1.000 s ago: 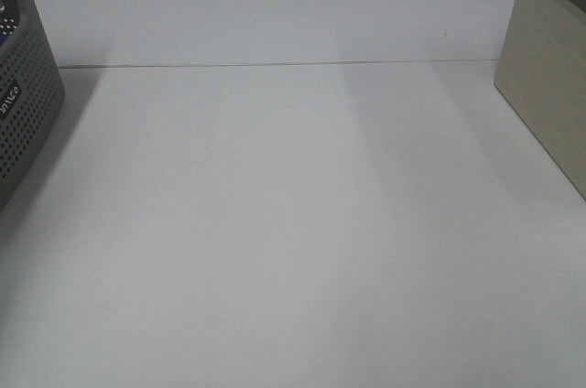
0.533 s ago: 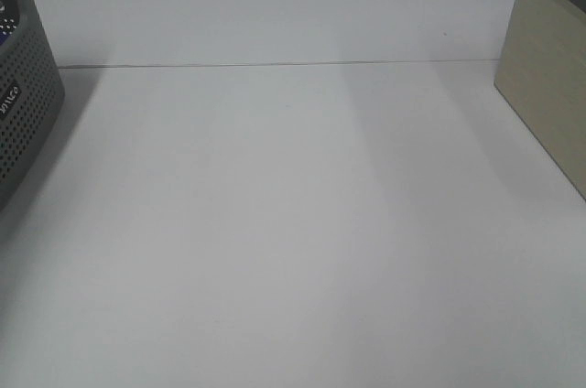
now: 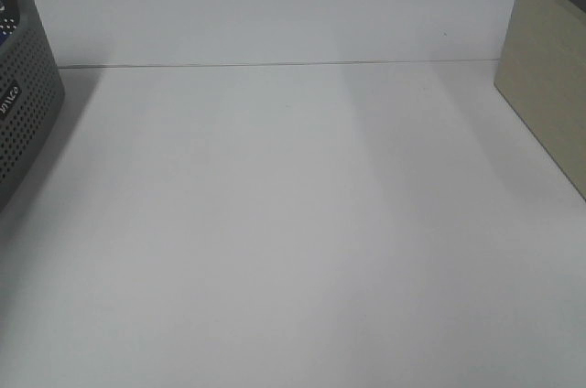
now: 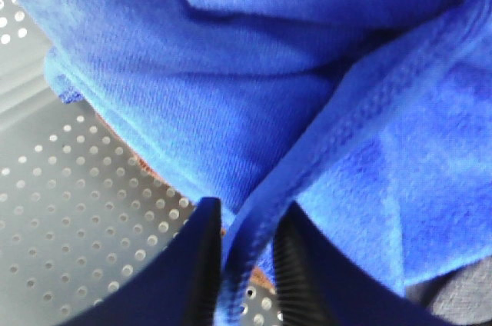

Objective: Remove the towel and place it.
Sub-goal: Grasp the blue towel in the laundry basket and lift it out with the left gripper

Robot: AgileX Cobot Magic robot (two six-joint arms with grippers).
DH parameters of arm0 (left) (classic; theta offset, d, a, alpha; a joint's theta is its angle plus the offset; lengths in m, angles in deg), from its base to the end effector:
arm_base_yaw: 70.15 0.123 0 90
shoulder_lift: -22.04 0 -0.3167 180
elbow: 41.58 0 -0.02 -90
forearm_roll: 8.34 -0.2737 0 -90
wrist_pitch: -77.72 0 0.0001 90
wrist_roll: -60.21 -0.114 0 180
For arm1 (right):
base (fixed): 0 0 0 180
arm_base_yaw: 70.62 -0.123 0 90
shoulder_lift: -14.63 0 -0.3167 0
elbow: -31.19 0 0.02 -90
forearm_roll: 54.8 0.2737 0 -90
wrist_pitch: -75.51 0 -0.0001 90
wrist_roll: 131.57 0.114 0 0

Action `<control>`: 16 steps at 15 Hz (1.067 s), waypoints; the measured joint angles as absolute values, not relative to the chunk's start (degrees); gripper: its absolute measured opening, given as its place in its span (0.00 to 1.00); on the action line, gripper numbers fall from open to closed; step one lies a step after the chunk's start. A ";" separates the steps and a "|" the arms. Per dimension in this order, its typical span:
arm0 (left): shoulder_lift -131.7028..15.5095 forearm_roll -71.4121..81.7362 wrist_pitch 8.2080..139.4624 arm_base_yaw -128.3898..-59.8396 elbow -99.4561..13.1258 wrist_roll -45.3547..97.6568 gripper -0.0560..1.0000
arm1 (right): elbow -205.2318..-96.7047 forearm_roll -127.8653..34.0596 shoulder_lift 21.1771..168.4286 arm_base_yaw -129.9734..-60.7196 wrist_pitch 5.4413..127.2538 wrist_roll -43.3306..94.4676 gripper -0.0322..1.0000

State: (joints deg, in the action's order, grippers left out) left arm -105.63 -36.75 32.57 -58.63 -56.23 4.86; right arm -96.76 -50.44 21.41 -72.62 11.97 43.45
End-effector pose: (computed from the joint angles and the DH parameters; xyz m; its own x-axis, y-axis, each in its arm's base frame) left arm 0.4816 0.1374 0.1882 -0.5313 0.8249 0.1933 0.7804 0.3877 0.4906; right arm 0.0052 0.0079 0.2583 -0.5284 -0.0713 -0.8460 -0.1205 0.9927 -0.0084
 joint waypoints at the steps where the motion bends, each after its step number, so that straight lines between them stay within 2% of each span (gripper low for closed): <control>1: -105.63 -37.56 31.77 -58.92 -56.23 4.86 0.14 | -96.76 -50.44 21.41 -72.62 11.97 43.45 0.78; 2: -105.63 -38.70 30.28 -59.04 -56.23 4.86 0.06 | -96.76 -50.44 21.41 -72.62 11.97 43.45 0.78; 3: -105.46 -39.62 29.19 -59.15 -56.23 4.86 0.05 | -96.76 -50.44 21.41 -72.62 11.97 43.45 0.78; 7: -100.02 -38.93 24.55 -59.67 -58.12 4.86 0.05 | -96.76 -50.44 21.41 -72.62 11.97 43.45 0.78; 11: -88.73 -32.11 23.63 -65.28 -62.53 4.86 0.05 | -96.76 -50.39 21.41 -72.62 11.97 43.45 0.78; 16: -78.88 -29.54 23.75 -68.20 -66.37 4.86 0.05 | -96.76 -50.27 21.41 -72.62 11.97 43.45 0.78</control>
State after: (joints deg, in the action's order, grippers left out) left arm -78.88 -29.54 23.75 -68.20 -66.37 4.86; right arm -96.76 -50.27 21.41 -72.62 11.97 43.45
